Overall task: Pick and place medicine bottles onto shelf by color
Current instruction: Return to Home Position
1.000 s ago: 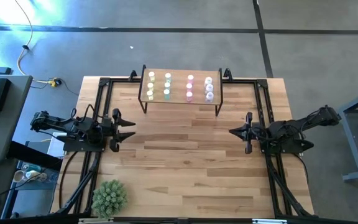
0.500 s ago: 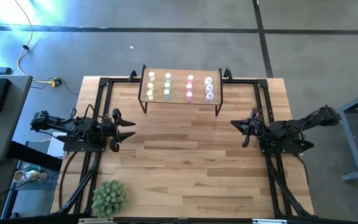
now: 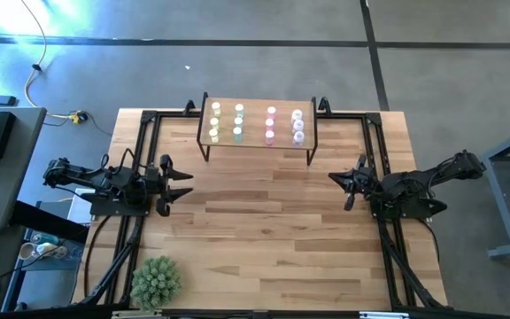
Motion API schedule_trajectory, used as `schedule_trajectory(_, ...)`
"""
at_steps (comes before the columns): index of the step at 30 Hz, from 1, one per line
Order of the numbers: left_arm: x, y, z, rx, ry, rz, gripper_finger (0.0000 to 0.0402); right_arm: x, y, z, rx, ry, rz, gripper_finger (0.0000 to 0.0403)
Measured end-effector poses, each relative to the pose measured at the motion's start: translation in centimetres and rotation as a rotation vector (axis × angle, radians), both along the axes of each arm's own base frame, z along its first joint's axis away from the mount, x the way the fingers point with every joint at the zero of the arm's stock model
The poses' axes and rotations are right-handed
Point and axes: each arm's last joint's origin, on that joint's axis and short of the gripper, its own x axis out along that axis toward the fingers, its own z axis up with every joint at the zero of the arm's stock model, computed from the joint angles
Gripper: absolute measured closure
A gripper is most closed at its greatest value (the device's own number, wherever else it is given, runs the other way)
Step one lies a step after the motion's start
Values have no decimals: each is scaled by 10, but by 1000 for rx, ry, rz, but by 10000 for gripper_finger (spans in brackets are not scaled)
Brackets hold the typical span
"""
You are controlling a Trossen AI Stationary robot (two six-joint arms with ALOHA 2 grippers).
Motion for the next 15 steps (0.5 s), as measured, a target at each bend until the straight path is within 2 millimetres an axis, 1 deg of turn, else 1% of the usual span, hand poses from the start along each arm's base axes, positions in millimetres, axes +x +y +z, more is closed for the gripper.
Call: schedule_trajectory(15, 0, 0, 0, 0, 0, 0, 216, 0, 0, -1, -5, 6, 0, 403)
